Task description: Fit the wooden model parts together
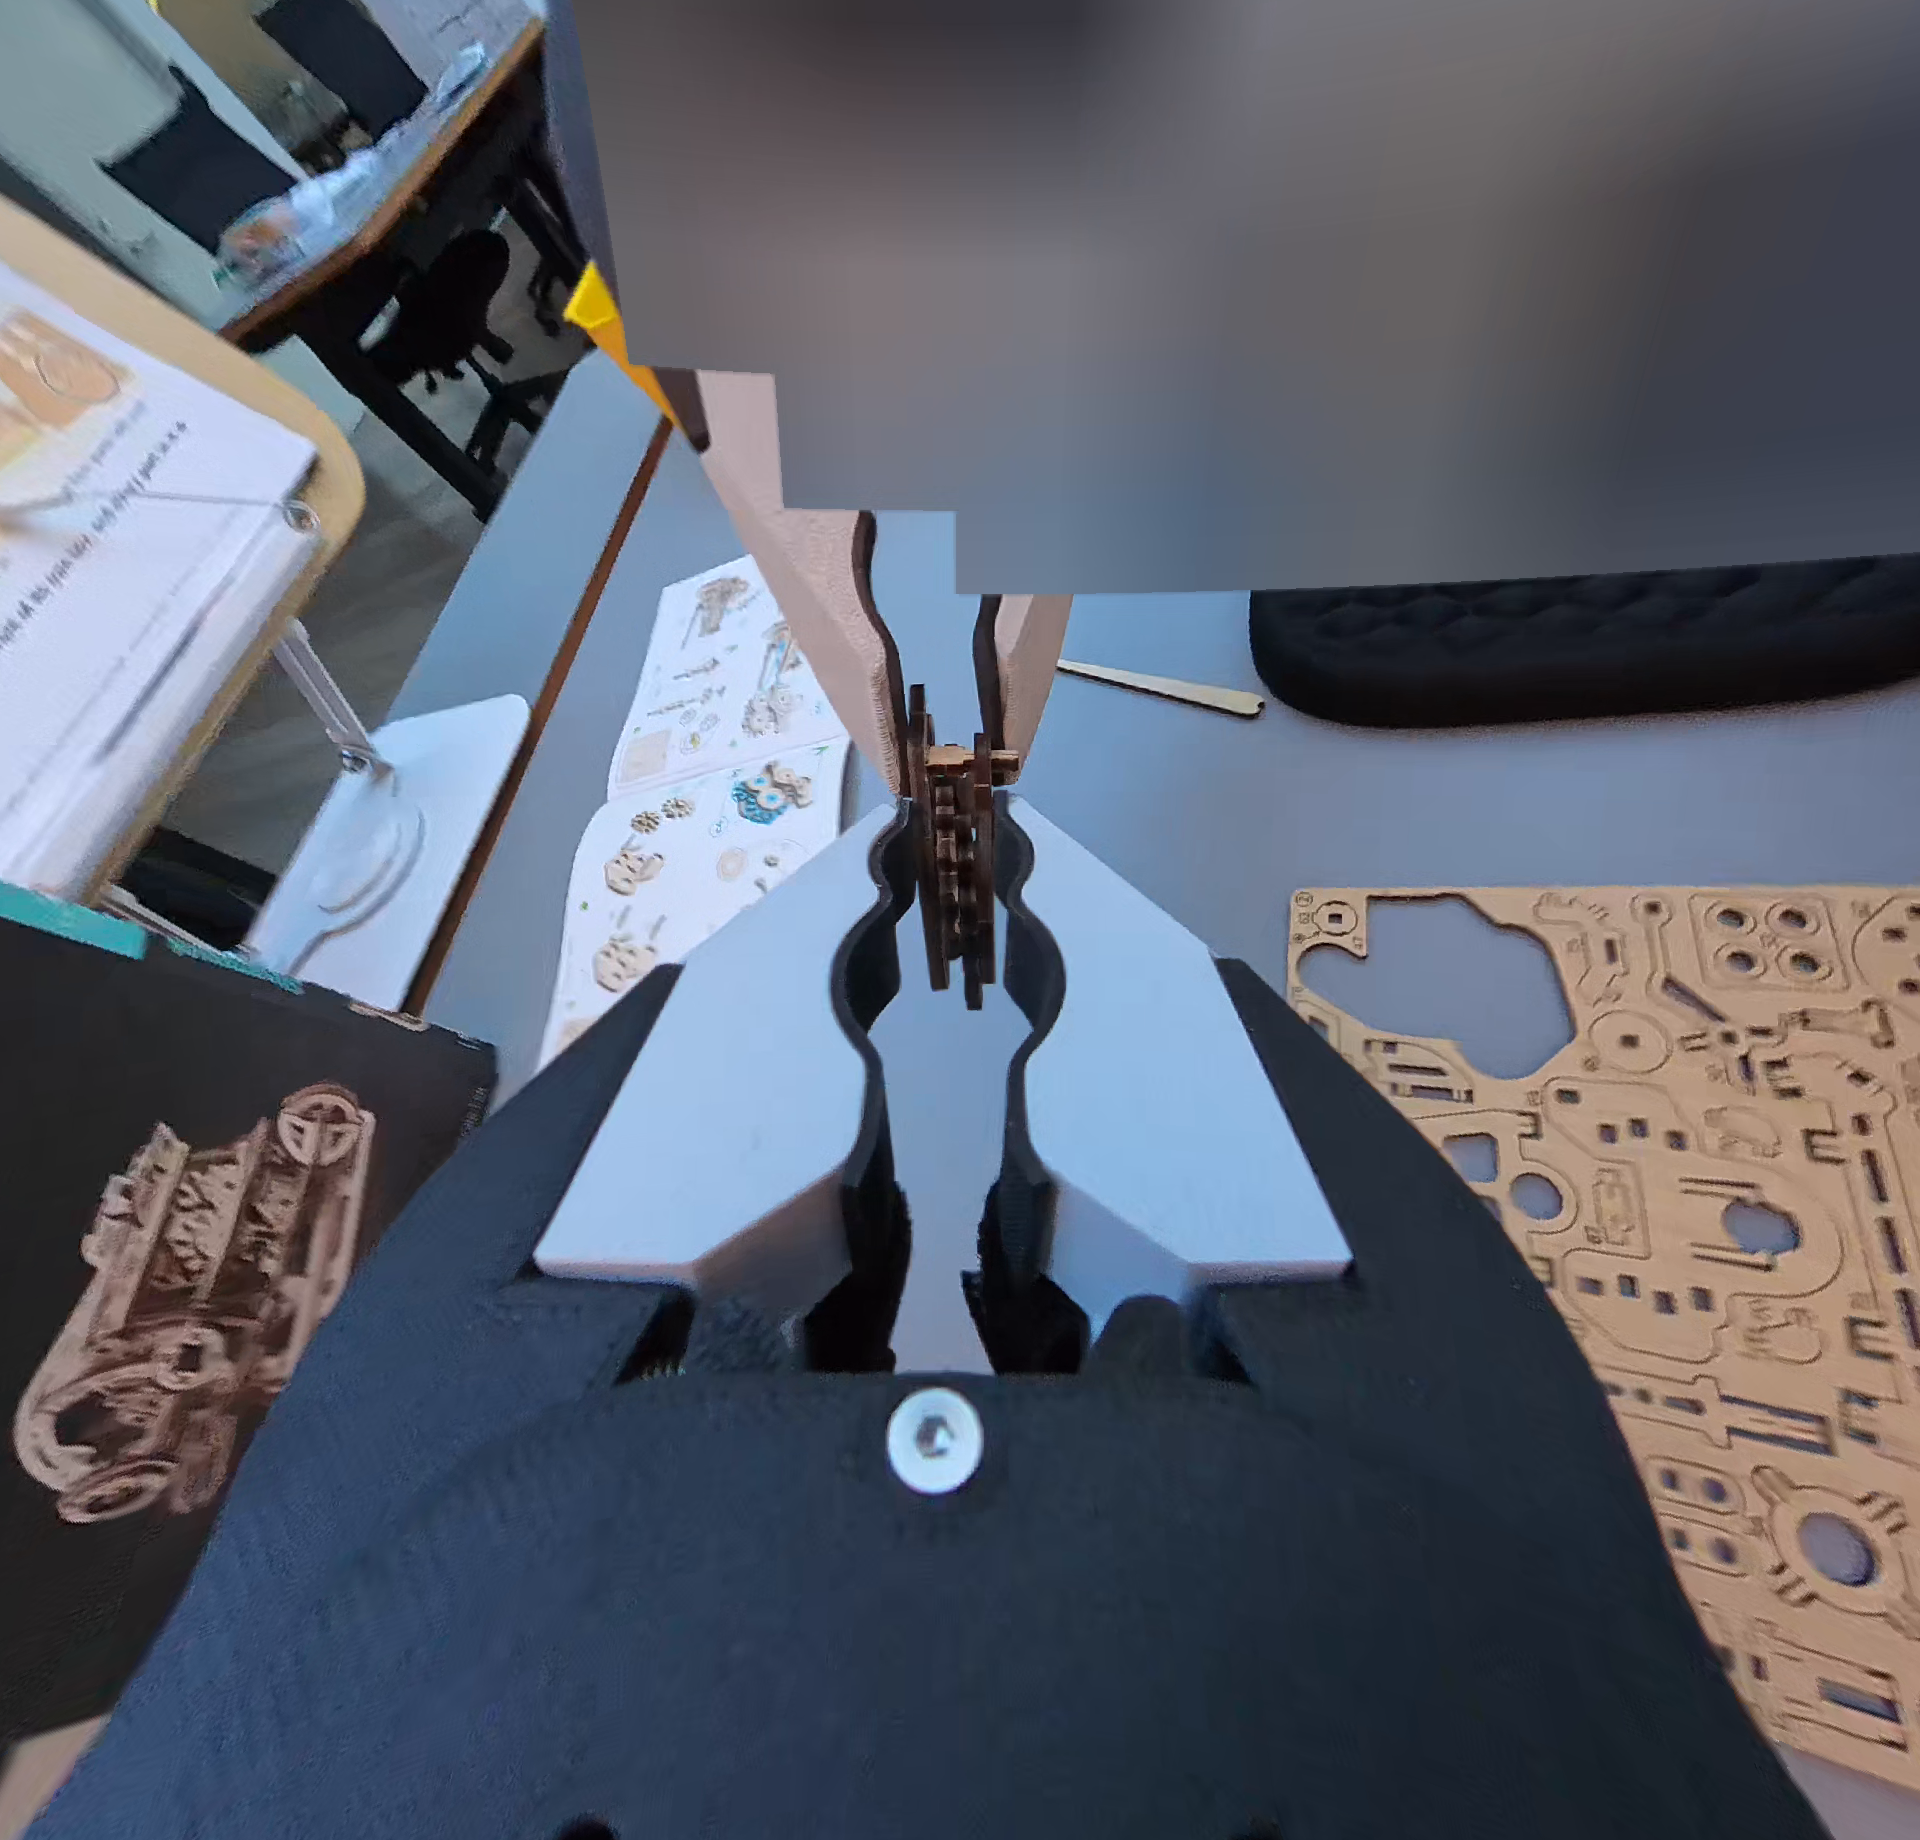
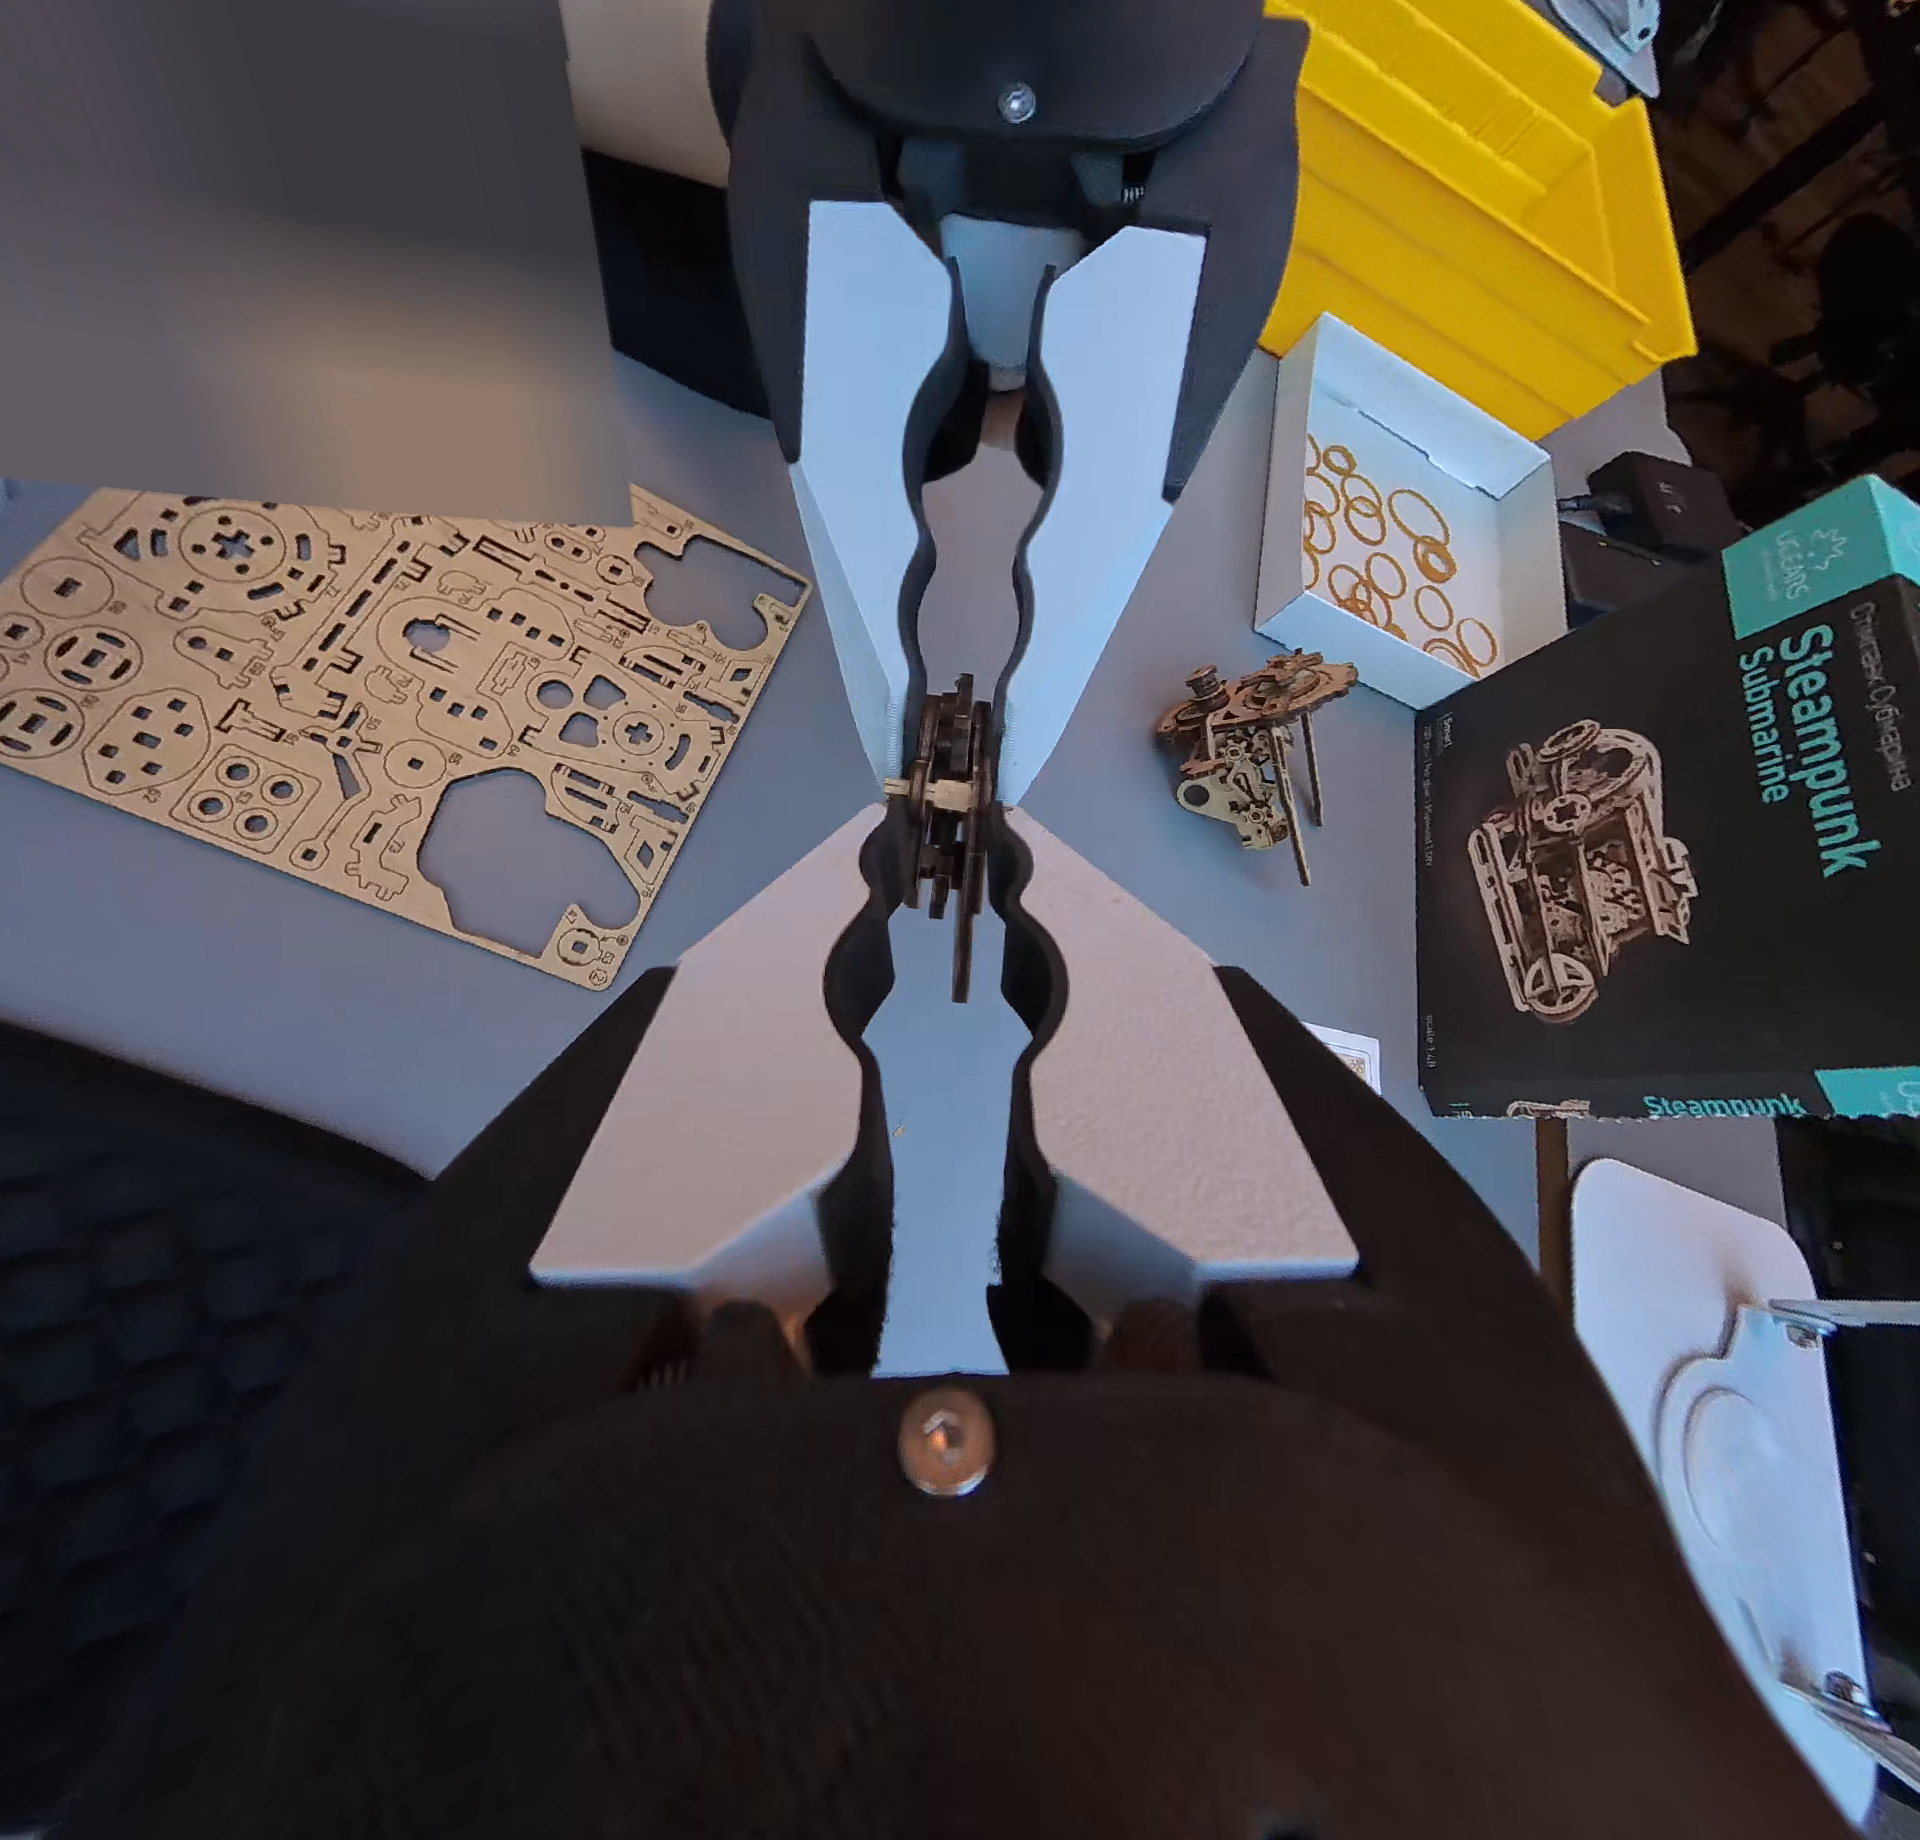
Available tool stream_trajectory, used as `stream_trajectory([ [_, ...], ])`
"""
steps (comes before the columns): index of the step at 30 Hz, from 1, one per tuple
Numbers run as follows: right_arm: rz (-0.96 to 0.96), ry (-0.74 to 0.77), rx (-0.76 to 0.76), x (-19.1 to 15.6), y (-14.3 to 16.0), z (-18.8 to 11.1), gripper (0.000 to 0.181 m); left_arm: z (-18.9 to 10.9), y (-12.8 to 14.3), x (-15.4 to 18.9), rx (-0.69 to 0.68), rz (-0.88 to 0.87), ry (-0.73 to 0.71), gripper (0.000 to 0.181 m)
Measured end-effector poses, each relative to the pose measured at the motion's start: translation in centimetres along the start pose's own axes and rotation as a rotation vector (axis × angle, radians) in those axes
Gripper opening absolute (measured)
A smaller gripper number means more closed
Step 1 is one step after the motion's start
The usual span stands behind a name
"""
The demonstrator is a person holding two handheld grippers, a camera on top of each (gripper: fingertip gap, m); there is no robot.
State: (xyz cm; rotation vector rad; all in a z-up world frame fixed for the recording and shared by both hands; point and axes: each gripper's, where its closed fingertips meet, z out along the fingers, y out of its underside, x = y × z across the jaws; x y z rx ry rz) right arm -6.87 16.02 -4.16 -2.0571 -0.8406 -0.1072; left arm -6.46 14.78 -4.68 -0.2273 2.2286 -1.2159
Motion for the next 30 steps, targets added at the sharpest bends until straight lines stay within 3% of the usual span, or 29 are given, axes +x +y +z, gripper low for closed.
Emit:
stream_trajectory([
  [3, 0.039, 0.044, 0.028, 1.2, 0.6, 0.0, 0.024, 0.2, 0.4, -0.6, -0.007, -0.250, 0.066, 0.011],
  [4, 0.067, 0.027, 0.042, 1.2, 0.8, -0.1, 0.019, 0.3, 0.6, -0.6, 0.001, -0.348, 0.104, 0.011],
  [7, 0.262, -0.064, 0.082, 1.5, 2.2, 0.5, 0.014, 0.7, 1.2, 0.0, 0.026, -0.615, 0.265, 0.011],
  [10, 0.421, -0.180, 0.115, 1.1, 3.8, 2.0, 0.015, 1.4, 4.2, 0.9, -0.087, -0.872, 0.391, 0.011],
  [13, 0.314, -0.199, 0.156, 0.0, 3.7, 3.3, 0.009, 1.9, 6.1, 1.6, -0.123, -1.156, 0.536, 0.011],
  [15, 0.169, -0.156, 0.076, -0.7, 4.6, 4.7, 0.010, 2.3, 7.3, 2.1, -0.150, -1.297, 0.590, 0.012],
  [18, 0.025, -0.134, -0.056, -1.8, 6.0, 6.4, 0.005, 3.0, 9.0, 3.0, -0.225, -1.331, 0.612, 0.012],
  [20, 0.013, -0.142, -0.073, -2.2, 6.1, 6.8, 0.001, 2.9, 9.2, 3.8, -0.256, -1.321, 0.664, 0.013],
  [27, -0.053, -0.110, -0.147, -2.0, 6.5, 7.0, 0.005, 3.3, 9.6, 3.9, -0.269, -1.163, 0.653, 0.018],
  [30, 0.017, -0.124, -0.187, -2.0, 6.7, 7.0, 0.003, 3.4, 9.6, 3.9, -0.265, -1.142, 0.652, 0.018],
])
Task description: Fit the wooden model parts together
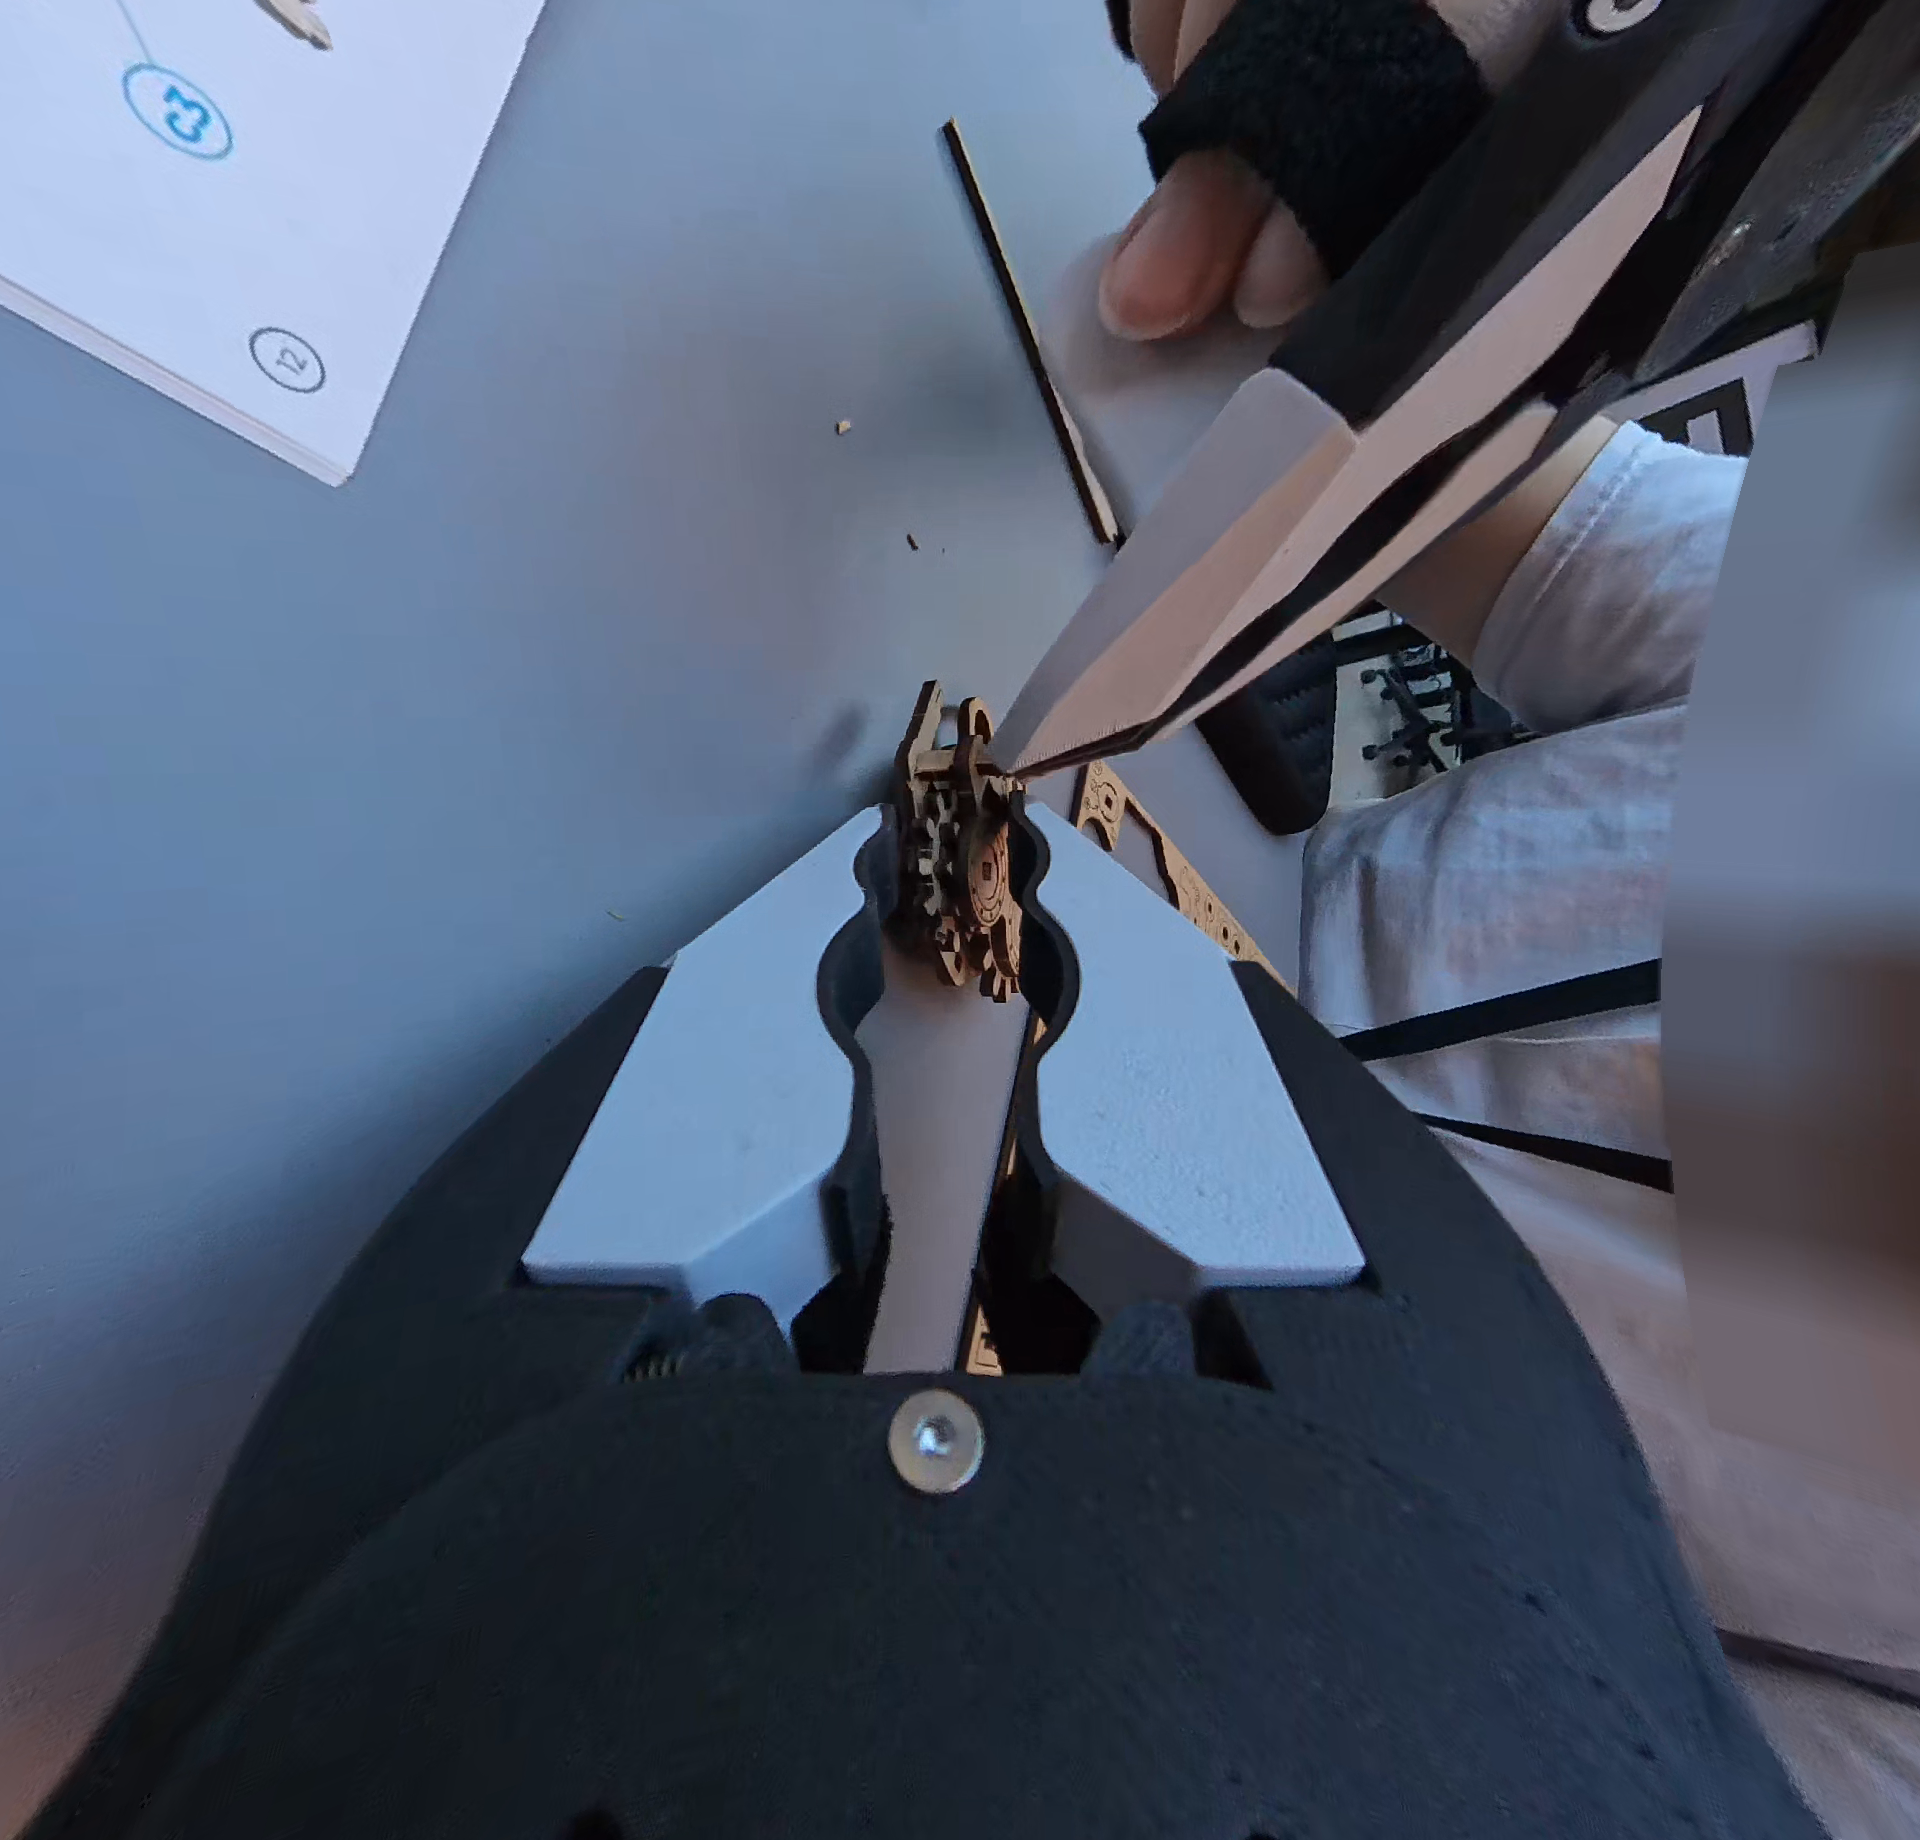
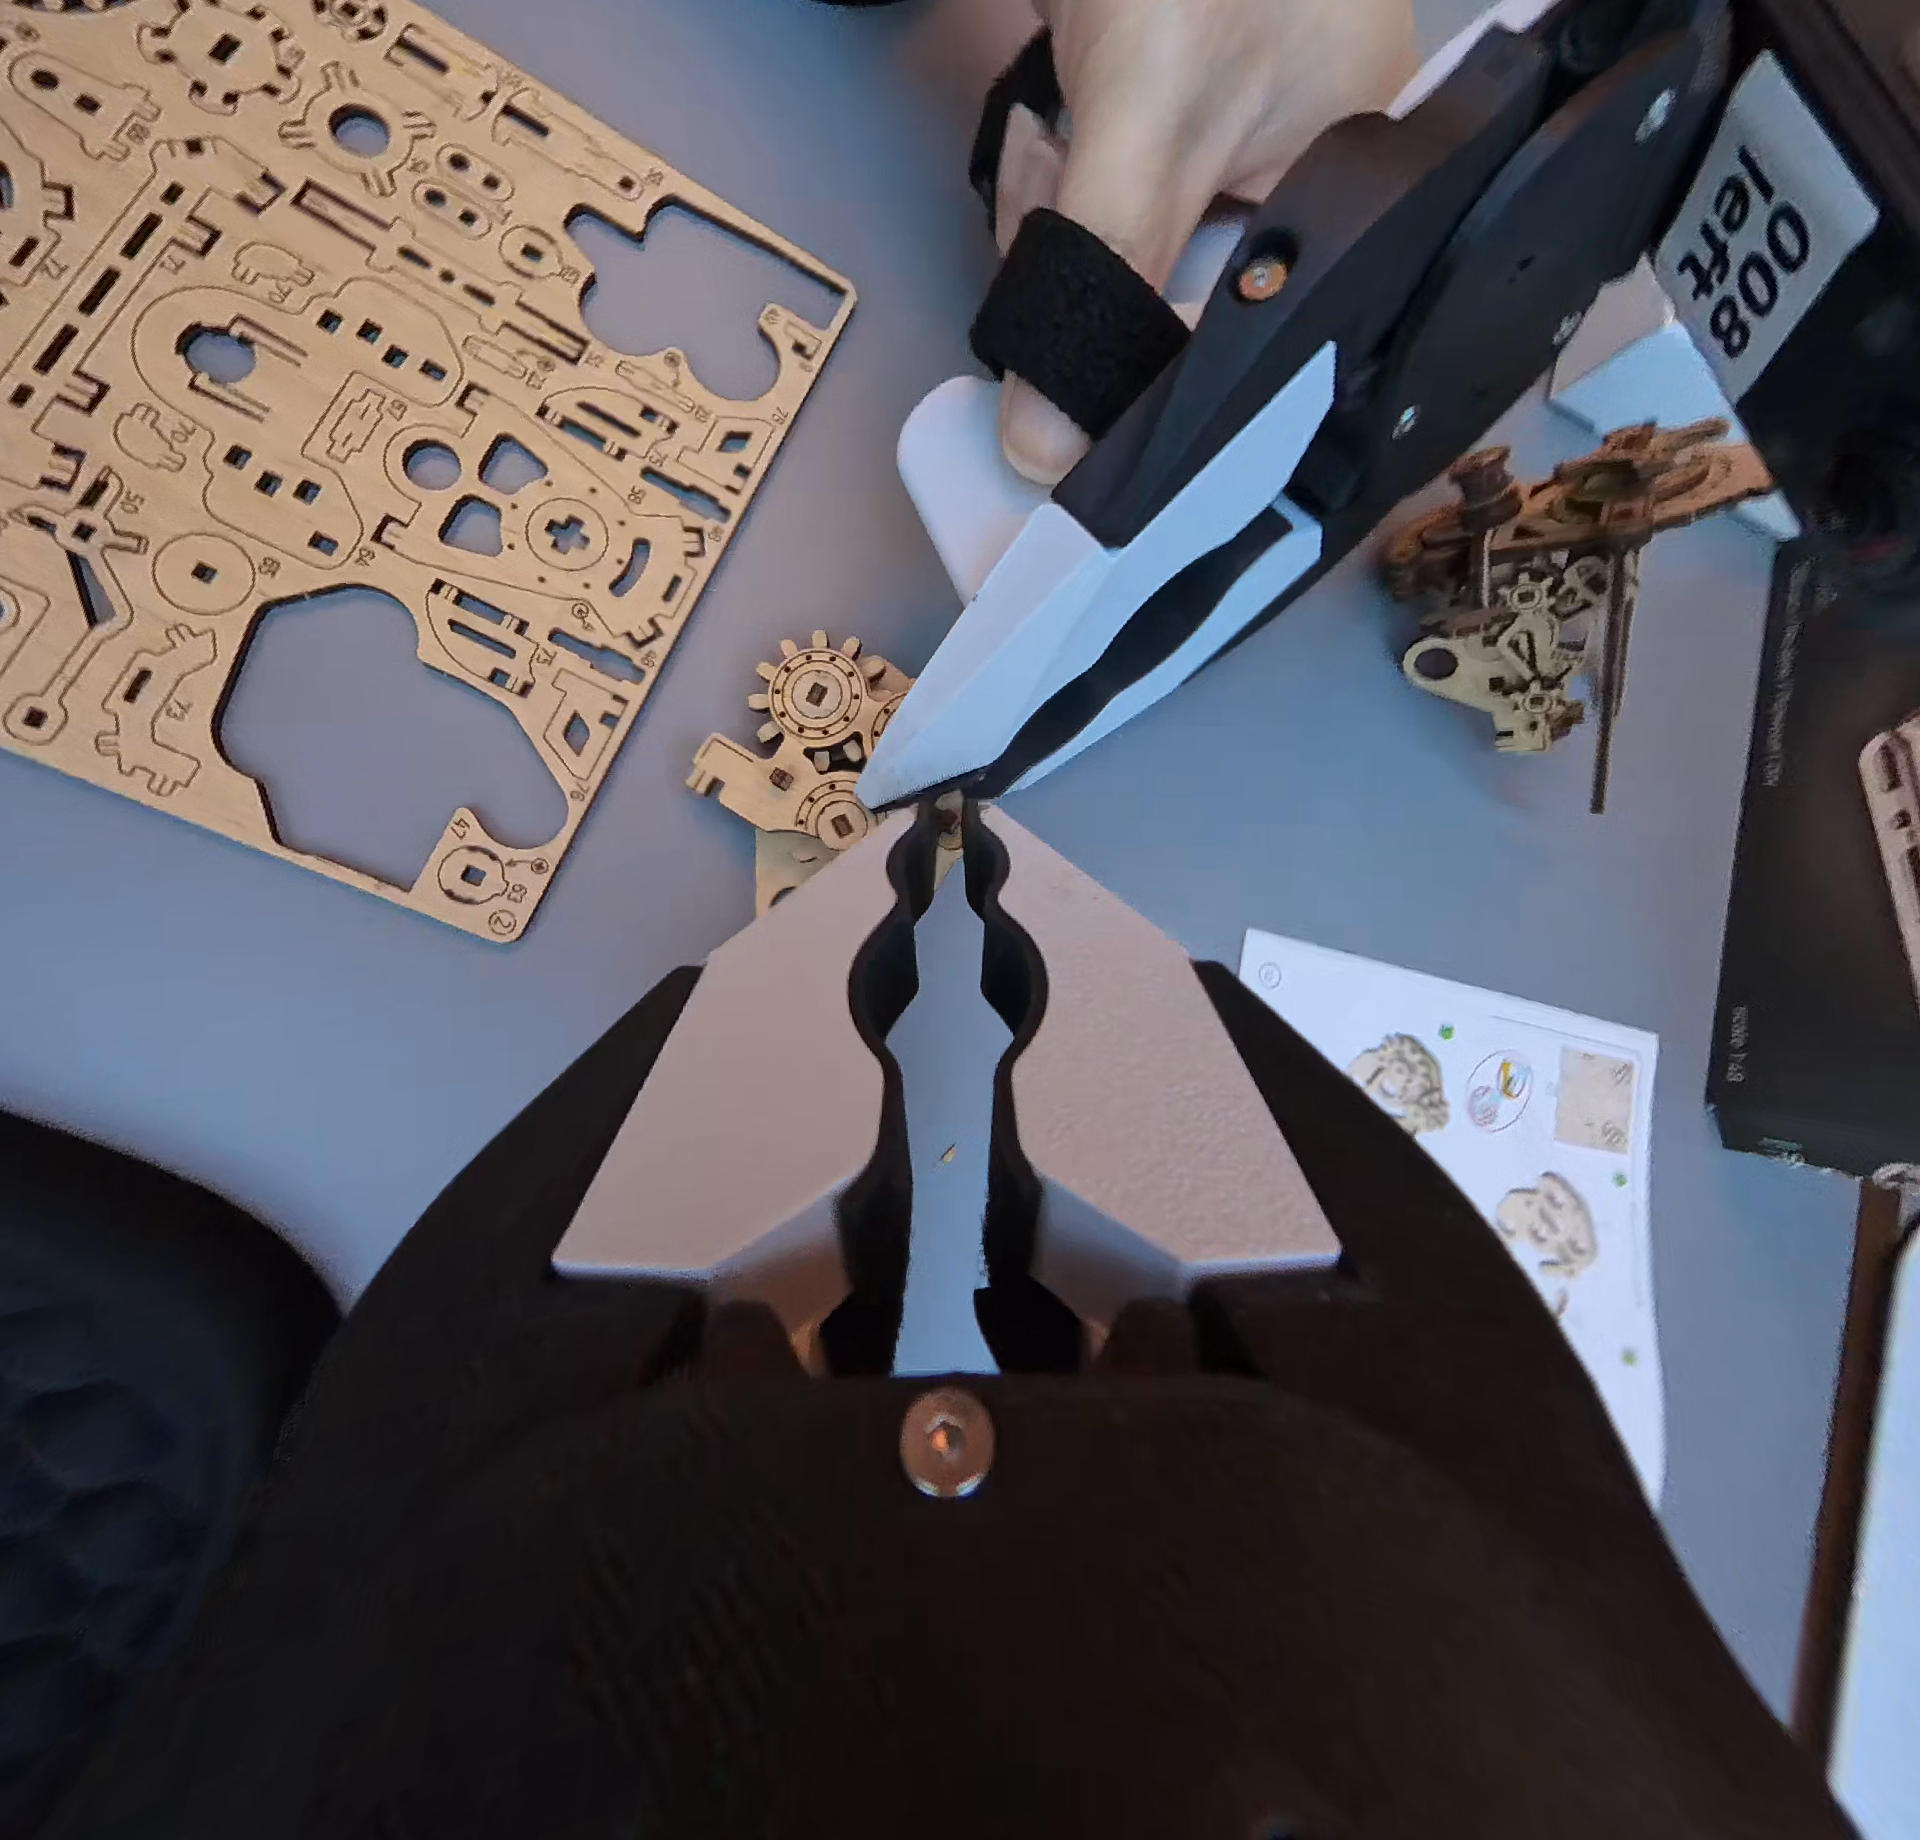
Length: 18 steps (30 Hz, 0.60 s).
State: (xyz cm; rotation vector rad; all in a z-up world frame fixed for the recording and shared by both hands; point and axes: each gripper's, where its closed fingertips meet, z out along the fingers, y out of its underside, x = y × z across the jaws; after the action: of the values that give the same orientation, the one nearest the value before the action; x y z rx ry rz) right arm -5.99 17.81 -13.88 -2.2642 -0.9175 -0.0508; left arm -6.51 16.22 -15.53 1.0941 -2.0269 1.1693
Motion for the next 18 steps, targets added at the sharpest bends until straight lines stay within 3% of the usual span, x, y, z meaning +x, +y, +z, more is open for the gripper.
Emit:
stream_trajectory([
  [4, 0.281, -0.018, -0.068, 1.0, 0.5, -0.5, 0.001, -0.2, -1.0, -0.6, 0.092, -0.134, -0.008, 0.017],
  [6, 0.333, -0.015, -0.047, 1.1, -0.2, -1.1, 0.002, -0.3, -1.3, -0.9, 0.128, -0.168, -0.026, 0.017],
  [10, 0.294, 0.071, -0.146, 1.6, 0.4, -0.8, 0.003, -0.3, -1.4, -0.9, 0.141, -0.173, -0.043, 0.017],
  [18, 0.299, 0.074, -0.191, 1.7, 1.3, 0.0, 0.005, -0.4, -1.4, -1.0, 0.147, -0.173, -0.041, 0.017],
])
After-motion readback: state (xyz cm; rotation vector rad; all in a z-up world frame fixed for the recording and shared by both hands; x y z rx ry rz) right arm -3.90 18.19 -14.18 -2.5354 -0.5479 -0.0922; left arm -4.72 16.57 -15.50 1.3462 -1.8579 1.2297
